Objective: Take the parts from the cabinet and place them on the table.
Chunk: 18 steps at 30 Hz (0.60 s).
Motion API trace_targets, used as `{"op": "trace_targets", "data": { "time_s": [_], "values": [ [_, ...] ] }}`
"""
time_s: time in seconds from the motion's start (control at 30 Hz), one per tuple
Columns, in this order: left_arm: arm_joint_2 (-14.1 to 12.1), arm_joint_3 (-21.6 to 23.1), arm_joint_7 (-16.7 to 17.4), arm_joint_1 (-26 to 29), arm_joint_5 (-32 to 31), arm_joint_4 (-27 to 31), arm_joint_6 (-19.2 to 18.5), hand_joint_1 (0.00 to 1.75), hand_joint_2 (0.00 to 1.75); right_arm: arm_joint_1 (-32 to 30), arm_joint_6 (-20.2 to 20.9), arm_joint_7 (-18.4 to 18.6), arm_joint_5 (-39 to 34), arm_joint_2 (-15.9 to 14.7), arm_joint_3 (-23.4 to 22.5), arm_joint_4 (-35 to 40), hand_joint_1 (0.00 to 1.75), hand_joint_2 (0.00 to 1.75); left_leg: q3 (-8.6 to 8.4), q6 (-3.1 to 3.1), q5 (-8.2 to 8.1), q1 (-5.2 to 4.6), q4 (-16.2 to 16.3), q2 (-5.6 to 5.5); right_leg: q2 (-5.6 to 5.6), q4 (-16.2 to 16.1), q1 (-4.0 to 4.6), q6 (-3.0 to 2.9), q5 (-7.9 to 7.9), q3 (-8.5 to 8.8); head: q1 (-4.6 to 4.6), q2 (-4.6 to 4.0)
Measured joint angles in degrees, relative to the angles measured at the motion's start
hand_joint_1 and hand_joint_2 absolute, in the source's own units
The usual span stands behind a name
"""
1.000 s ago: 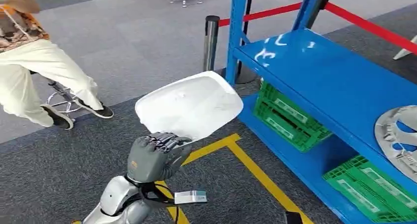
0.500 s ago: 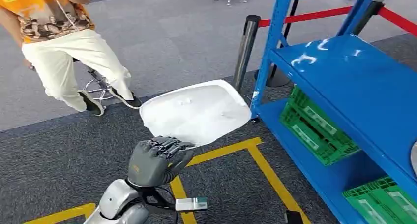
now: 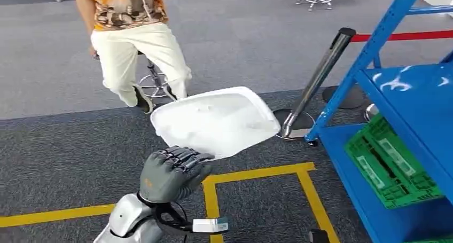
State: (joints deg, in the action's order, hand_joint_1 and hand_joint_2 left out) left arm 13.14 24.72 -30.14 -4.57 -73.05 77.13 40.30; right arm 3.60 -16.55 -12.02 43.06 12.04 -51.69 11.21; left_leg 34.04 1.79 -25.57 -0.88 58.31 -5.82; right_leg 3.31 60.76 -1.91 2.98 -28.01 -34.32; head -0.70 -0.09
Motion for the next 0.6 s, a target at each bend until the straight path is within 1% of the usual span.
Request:
{"op": "trace_targets", "data": {
  "time_s": [0.03,0.07,0.1,0.13,0.17,0.2,0.23,0.27,0.3,0.33,0.37,0.4,0.43,0.47,0.5,0.53,0.57,0.6],
  "values": [
    [0.13,-0.15,-0.04,-0.09,0.06,0.09,0.00,1.75,1.75,-0.02,0.04,0.02,0.02,0.06,-0.11,-0.04,0.00,0.00,0.72,-0.37,-0.38,-0.30,1.03,-0.61,2.63,-0.97,-0.35,0.01,-1.13,0.47,-0.07,0.00],
    [0.42,-0.24,-0.04,0.01,0.07,0.20,0.00,1.75,1.75,0.07,0.04,0.02,0.02,0.09,-0.15,-0.04,0.00,0.00,1.17,-0.53,-0.25,-0.15,1.12,-1.23,1.83,-0.36,-0.23,-0.53,-1.11,0.80,0.07,0.00],
    [0.46,-0.33,-0.06,0.02,0.00,0.28,-0.02,1.75,1.75,0.10,0.04,0.04,0.04,0.07,-0.17,-0.04,0.00,0.00,1.34,-0.76,-0.11,0.11,1.09,-1.66,1.30,-0.34,0.04,-0.77,-1.15,0.76,0.09,0.00],
    [0.42,-0.48,-0.04,0.08,0.00,0.29,-0.02,1.75,1.75,0.07,-0.02,0.00,0.11,0.07,-0.24,-0.04,0.00,0.00,1.38,-1.09,0.11,0.23,1.00,-2.33,0.74,-0.35,0.24,-1.09,-1.04,0.78,0.18,0.00],
    [0.39,-0.59,0.20,0.12,0.02,0.31,-0.02,1.75,1.75,0.09,-0.02,-0.04,0.26,0.11,-0.28,-0.04,0.00,0.00,1.65,-1.32,-0.06,0.27,1.20,-2.99,-0.03,-0.61,-0.07,-1.50,-0.86,0.97,0.04,0.00],
    [0.41,-0.70,0.52,0.18,0.02,0.31,-0.02,1.75,1.75,0.13,-0.02,-0.04,0.41,0.15,-0.35,-0.02,0.00,0.00,1.78,-1.54,-0.66,0.04,1.96,-0.95,-0.80,-0.70,-0.02,-1.76,-0.89,1.20,0.22,0.00],
    [0.39,-0.85,0.90,0.00,0.09,0.28,-0.02,1.75,1.75,0.15,-0.02,-0.07,0.50,0.17,-0.46,-0.02,0.00,0.00,2.91,-1.98,-2.17,0.04,4.52,2.06,-1.43,-0.74,0.01,-2.12,-1.04,1.42,1.01,0.00],
    [0.41,-0.87,1.38,-0.07,0.11,0.28,-0.02,1.75,1.75,-0.01,0.02,-0.04,0.55,0.17,-0.61,-0.02,0.00,0.00,4.81,-2.34,-4.09,0.27,8.49,3.81,-2.26,-0.74,0.24,-2.35,-1.18,1.56,0.94,0.00],
    [0.41,-0.87,1.66,-0.03,0.13,0.26,-0.04,1.75,1.75,-0.13,0.07,-0.04,0.70,0.17,-0.68,-0.02,0.00,0.00,7.05,-2.54,-5.98,0.49,13.03,4.73,-3.17,-0.74,0.38,-2.46,-1.34,1.66,0.96,0.00],
    [0.39,-0.87,1.79,0.04,0.17,0.24,-0.04,1.75,1.75,-0.19,-0.02,-0.02,0.65,0.15,-0.74,-0.02,0.00,0.00,9.07,-2.66,-7.37,0.65,16.91,5.12,-4.04,-0.74,0.48,-2.49,-1.47,1.70,1.01,0.00],
    [0.30,-0.90,1.92,0.12,0.17,0.22,-0.04,1.75,1.75,-0.22,-0.04,-0.02,0.66,0.15,-0.81,-0.02,0.00,0.00,10.14,-2.70,-7.45,0.79,18.69,5.23,-4.88,-0.73,0.56,-2.53,-1.59,1.75,0.96,0.00],
    [0.19,-0.90,2.23,0.16,0.17,0.22,-0.04,1.75,1.75,-0.20,-0.02,0.00,0.70,0.15,-0.87,-0.02,0.00,0.00,9.60,-2.61,-5.98,0.84,17.49,5.30,-5.69,-0.74,0.63,-2.49,-1.74,1.88,1.01,0.00],
    [0.15,-0.92,2.60,0.15,0.31,0.17,-0.04,1.75,1.75,-0.11,-0.02,0.02,0.77,0.15,-0.92,-0.02,0.00,0.00,7.84,-2.40,-3.58,0.83,13.91,5.43,-6.35,-0.74,0.67,-2.51,-1.91,2.11,0.98,0.00],
    [0.13,-0.92,3.13,0.12,1.05,0.11,-0.04,1.75,1.75,-0.02,-0.02,0.07,0.83,0.15,-0.98,-0.02,0.00,0.00,5.20,-2.05,-0.82,0.67,8.81,5.98,-6.96,-0.74,0.70,-2.47,-2.10,2.46,0.98,0.00],
    [0.06,-0.85,3.59,0.00,1.88,0.11,-0.04,1.75,1.75,0.02,-0.02,0.11,0.92,0.15,-1.03,-0.02,0.00,0.00,2.65,-1.51,1.28,0.27,3.93,7.82,-7.43,-0.80,0.70,-2.41,-2.31,2.77,0.96,0.00],
    [-0.02,-0.68,3.91,-0.26,2.60,0.04,-0.04,1.75,1.75,0.00,-0.02,0.13,0.94,0.17,-1.07,-0.02,0.00,0.00,1.72,-1.15,0.04,-0.65,2.34,10.73,-7.82,-0.86,0.76,-2.23,-2.47,2.89,0.92,0.00],
    [-0.09,-0.41,4.24,-0.55,3.02,0.04,-0.04,1.75,1.75,0.03,-0.02,0.13,0.96,0.20,-1.07,-0.02,0.00,0.00,1.57,-0.65,-0.08,-1.02,1.21,10.52,-8.31,-0.84,0.88,-1.91,-2.57,2.74,1.12,0.00],
    [-0.24,-0.26,4.42,-0.59,3.10,0.04,-0.07,1.75,1.75,0.06,-0.02,0.20,0.96,0.20,-1.09,-0.02,0.00,0.00,1.76,-0.48,-0.10,-1.14,1.37,10.00,-9.01,-1.03,0.89,-1.63,-2.66,2.87,0.92,0.00]
  ]
}}
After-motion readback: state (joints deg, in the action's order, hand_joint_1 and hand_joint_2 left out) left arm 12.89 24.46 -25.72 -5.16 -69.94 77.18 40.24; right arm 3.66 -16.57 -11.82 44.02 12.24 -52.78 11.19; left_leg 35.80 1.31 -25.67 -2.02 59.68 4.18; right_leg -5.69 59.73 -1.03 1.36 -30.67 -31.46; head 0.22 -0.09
